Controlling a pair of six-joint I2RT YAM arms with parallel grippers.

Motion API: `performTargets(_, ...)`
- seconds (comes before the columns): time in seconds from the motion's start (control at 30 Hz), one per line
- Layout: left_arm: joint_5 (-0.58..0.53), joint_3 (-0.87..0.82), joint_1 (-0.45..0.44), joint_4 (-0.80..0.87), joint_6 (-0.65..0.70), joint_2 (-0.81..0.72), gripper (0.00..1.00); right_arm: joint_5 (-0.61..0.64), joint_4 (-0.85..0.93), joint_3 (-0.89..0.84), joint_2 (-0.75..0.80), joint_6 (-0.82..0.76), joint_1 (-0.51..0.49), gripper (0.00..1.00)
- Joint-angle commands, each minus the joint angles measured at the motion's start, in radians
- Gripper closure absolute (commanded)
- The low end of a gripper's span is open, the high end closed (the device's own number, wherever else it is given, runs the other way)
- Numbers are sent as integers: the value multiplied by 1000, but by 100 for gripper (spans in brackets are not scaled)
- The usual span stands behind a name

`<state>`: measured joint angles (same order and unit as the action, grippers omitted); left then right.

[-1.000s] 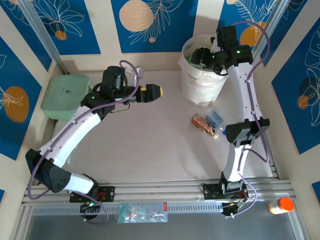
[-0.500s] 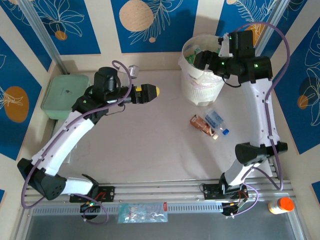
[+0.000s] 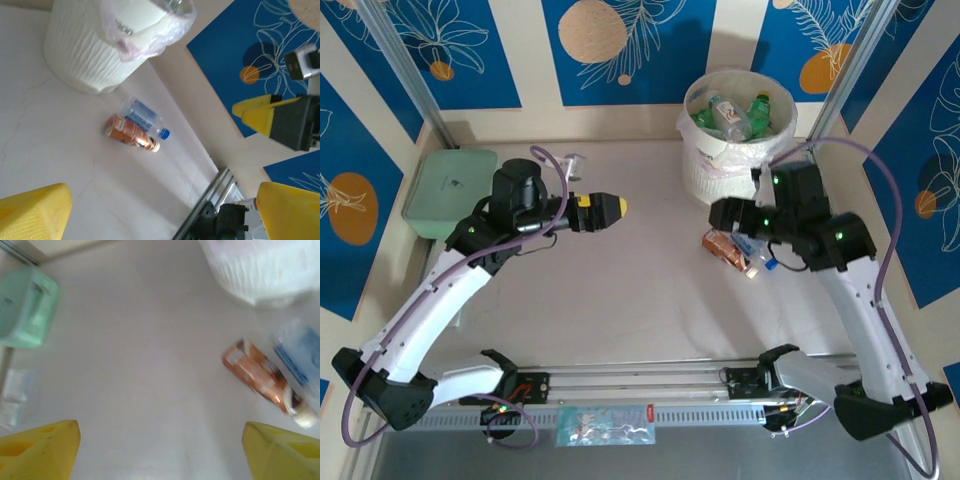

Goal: Put the plastic bottles in the bin

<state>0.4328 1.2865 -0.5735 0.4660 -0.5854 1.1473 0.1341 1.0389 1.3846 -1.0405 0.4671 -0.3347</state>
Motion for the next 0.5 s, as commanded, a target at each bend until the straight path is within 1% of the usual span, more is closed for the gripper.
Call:
performTargets(0.0, -28, -60, -8, 5, 4, -36, 5, 74, -63, -185, 65, 55, -5, 15)
performTargets(0.07, -32, -87, -7, -7, 3, -40, 5, 107, -104, -284, 90, 49, -7, 14)
performTargets(0.17, -28, -118, -8, -26, -5, -34, 5, 115, -169, -374, 65, 9, -6, 13)
performTargets(0.33, -33, -145, -6, -46, 3, -21, 5, 143, -259, -429, -69, -53, -21, 8)
performTargets(0.43, -18, -159, -7, -70, -3, -6, 5, 168, -317, -417, -181, -130, -20, 5)
performTargets(0.47, -13, -162, -6, -75, -5, -1, 5, 193, -332, -408, -223, -144, -20, 4)
